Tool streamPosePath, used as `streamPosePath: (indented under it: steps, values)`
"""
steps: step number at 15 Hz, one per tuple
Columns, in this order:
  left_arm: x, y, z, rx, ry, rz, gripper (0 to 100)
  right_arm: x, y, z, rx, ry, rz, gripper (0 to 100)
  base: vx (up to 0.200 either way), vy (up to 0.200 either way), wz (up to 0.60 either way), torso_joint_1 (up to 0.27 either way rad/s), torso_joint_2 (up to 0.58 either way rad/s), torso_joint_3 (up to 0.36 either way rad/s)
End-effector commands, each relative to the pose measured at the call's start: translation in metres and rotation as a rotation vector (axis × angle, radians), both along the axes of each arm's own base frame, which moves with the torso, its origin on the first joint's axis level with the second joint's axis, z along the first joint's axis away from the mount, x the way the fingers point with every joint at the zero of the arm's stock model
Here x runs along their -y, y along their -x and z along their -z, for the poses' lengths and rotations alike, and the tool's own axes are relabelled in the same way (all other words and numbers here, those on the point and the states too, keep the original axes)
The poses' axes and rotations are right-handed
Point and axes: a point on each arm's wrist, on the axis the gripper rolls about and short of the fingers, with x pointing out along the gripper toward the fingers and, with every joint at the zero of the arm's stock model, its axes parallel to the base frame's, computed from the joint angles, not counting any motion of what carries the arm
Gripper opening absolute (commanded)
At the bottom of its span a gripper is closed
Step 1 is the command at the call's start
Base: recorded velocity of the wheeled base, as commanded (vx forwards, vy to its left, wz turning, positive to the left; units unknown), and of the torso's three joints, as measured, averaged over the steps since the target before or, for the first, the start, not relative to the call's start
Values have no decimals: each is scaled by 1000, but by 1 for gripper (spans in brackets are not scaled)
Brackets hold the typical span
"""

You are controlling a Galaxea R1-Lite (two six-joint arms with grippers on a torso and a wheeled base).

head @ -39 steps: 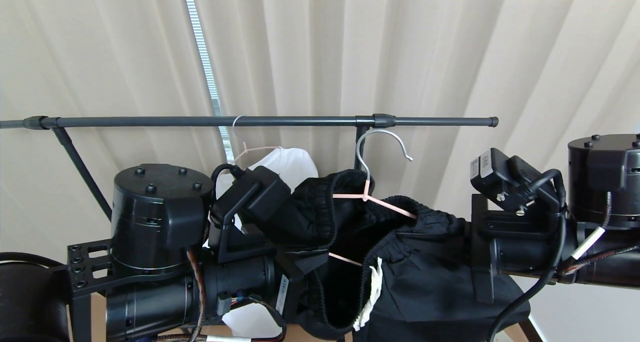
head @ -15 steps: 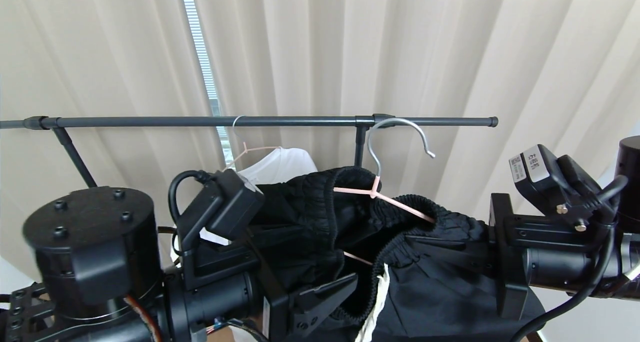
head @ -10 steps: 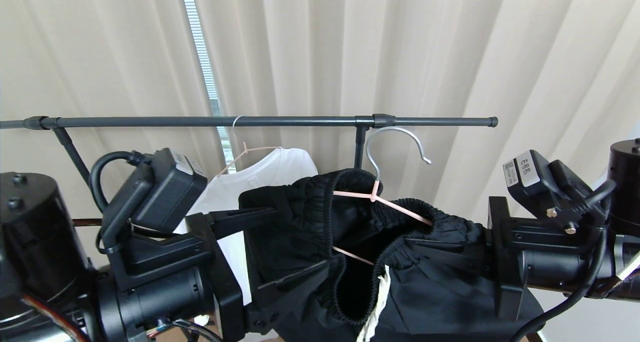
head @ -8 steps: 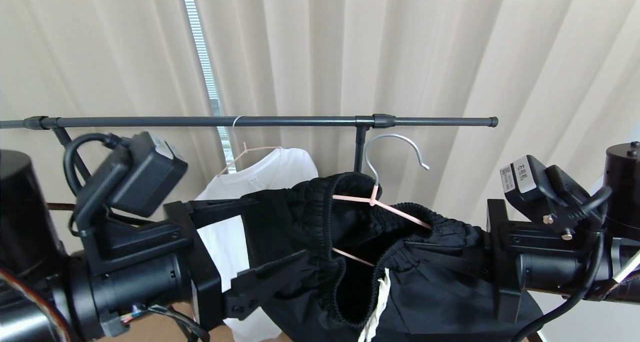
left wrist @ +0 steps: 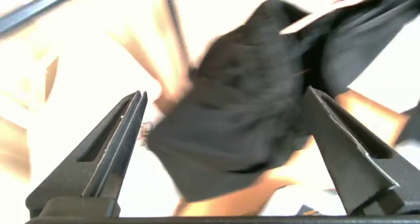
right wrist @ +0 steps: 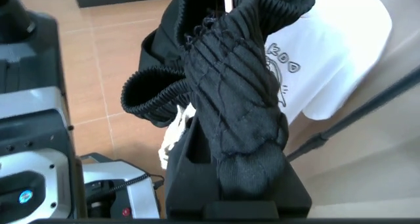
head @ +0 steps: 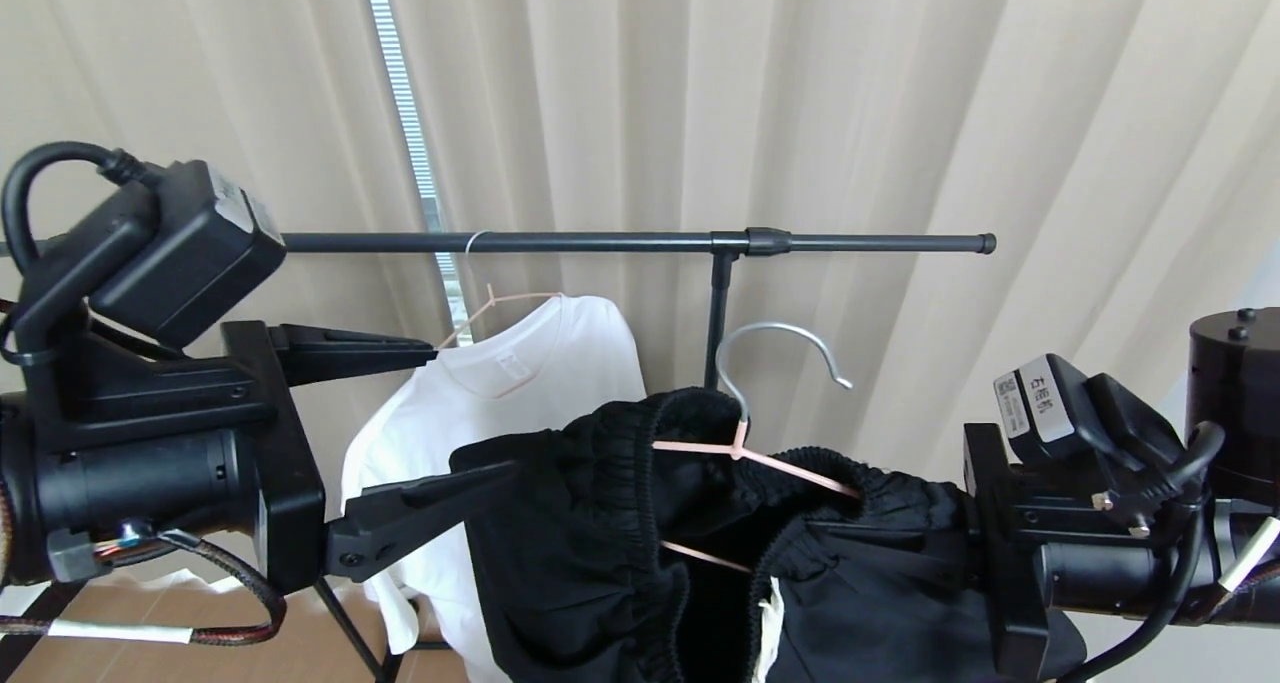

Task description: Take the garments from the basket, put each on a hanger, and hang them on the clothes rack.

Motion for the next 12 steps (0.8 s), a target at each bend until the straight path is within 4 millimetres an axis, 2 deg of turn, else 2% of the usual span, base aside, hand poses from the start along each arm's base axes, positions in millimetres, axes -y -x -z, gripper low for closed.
streamPosePath:
  steps: [1,3,6,9,12]
  values:
    - [2,-10,6,-19,-30,13,100,0,0,3,-4,7,-4,0,0,0,0,0,0,0]
    - [7,-15,10,-11,-87,74,100,0,1,7,6,27,-17,0,0,0,0,0,0,0]
    - [14,-24,12,-93,-166,157,100,0,3,9,-1,21,-79,0,0,0,0,0,0,0]
    - [22,-34,17,-96,-164,298,100,0,4,10,-3,21,-90,0,0,0,0,0,0,0]
    - [31,-46,21,-79,-192,351,100,-2,8,11,-3,21,-109,0,0,0,0,0,0,0]
